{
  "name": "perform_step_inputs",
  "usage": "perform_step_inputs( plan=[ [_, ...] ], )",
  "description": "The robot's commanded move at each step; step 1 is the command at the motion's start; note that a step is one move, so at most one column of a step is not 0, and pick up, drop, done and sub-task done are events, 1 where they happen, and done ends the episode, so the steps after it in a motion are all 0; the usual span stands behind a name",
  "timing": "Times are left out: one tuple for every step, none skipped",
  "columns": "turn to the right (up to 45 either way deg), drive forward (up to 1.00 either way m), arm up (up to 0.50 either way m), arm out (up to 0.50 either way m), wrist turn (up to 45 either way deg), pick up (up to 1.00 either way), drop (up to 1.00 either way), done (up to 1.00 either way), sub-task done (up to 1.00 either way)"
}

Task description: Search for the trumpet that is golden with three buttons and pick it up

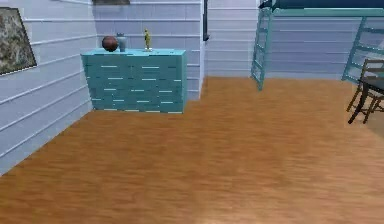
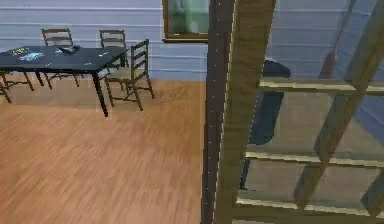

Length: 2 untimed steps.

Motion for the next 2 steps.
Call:
perform_step_inputs(
  plan=[
    [42.0,0.0,0.0,0.0,0.0,0.0,0.0,0.0,0.0],
    [0.0,1.0,0.0,0.0,0.0,0.0,0.0,0.0,0.0]
  ],
)
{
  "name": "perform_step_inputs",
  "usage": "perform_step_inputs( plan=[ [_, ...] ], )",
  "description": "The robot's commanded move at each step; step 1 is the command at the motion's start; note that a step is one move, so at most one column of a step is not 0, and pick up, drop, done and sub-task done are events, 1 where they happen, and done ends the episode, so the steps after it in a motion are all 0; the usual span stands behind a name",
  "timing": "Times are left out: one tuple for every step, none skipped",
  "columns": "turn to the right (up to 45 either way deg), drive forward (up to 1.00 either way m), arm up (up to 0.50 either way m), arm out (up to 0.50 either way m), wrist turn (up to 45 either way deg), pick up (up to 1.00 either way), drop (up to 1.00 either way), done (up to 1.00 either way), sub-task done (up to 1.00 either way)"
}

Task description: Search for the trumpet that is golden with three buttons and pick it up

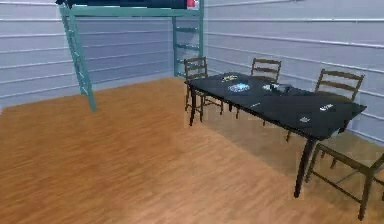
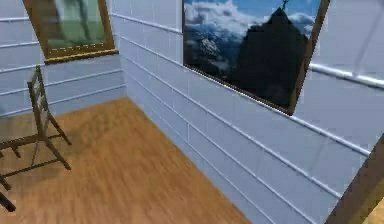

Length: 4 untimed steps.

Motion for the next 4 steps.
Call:
perform_step_inputs(
  plan=[
    [0.0,1.0,0.0,0.0,0.0,0.0,0.0,0.0,0.0],
    [0.0,0.8,0.0,0.0,0.0,0.0,0.0,0.0,0.0],
    [-45.0,0.0,0.0,0.0,0.0,0.0,0.0,0.0,0.0],
    [-15.0,0.0,0.0,0.0,0.0,0.0,0.0,0.0,0.0]
  ],
)
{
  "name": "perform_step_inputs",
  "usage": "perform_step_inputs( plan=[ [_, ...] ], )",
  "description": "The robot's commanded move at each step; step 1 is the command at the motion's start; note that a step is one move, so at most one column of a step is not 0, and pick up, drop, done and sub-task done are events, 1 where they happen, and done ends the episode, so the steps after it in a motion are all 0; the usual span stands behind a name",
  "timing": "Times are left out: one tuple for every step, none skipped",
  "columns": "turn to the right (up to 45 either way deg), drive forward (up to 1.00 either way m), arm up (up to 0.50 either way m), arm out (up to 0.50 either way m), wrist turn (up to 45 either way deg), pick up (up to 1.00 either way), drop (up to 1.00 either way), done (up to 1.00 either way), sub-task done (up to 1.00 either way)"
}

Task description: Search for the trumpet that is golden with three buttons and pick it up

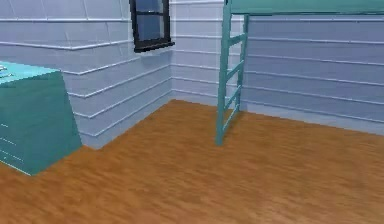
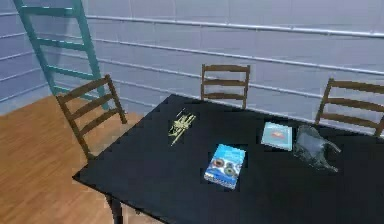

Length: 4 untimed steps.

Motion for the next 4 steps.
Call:
perform_step_inputs(
  plan=[
    [36.0,0.0,0.0,0.0,0.0,0.0,0.0,0.0,0.0],
    [0.0,0.85,0.0,0.0,0.0,0.0,0.0,0.0,0.0],
    [24.0,0.0,0.0,0.0,0.0,0.0,0.0,0.0,0.0],
    [0.0,0.65,0.0,0.0,0.0,0.0,0.0,0.0,0.0]
  ],
)
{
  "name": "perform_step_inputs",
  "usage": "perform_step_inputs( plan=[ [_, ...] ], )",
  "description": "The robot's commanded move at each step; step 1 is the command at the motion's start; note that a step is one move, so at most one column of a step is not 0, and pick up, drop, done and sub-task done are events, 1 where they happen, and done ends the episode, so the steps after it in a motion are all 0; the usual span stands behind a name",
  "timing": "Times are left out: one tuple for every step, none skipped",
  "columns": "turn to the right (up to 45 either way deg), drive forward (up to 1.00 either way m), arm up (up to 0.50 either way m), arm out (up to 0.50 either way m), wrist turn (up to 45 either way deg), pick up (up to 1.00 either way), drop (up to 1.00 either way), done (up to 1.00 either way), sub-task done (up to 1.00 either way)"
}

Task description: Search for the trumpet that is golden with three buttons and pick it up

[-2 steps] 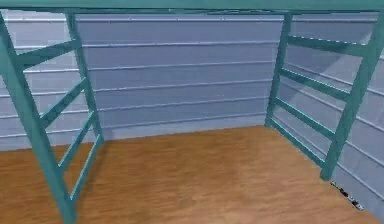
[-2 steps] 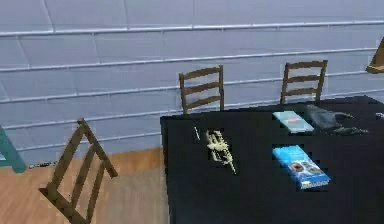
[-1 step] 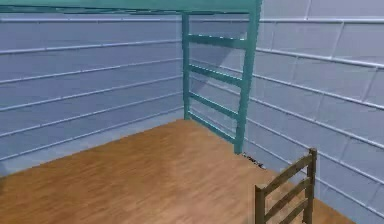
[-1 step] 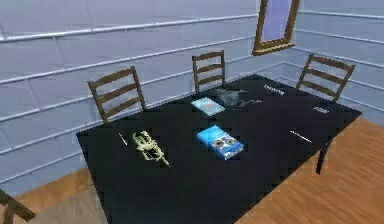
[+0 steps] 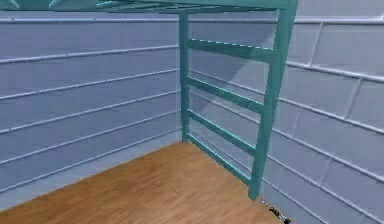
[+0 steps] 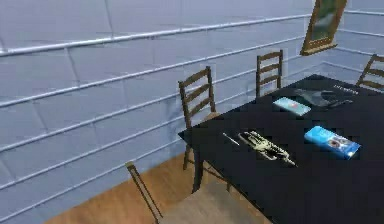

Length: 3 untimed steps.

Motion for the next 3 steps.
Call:
perform_step_inputs(
  plan=[
    [45.0,0.0,0.0,0.0,0.0,0.0,0.0,0.0,0.0],
    [6.0,0.0,0.0,0.0,0.0,0.0,0.0,0.0,0.0],
    [0.0,0.65,0.0,0.0,0.0,0.0,0.0,0.0,0.0]
  ],
)
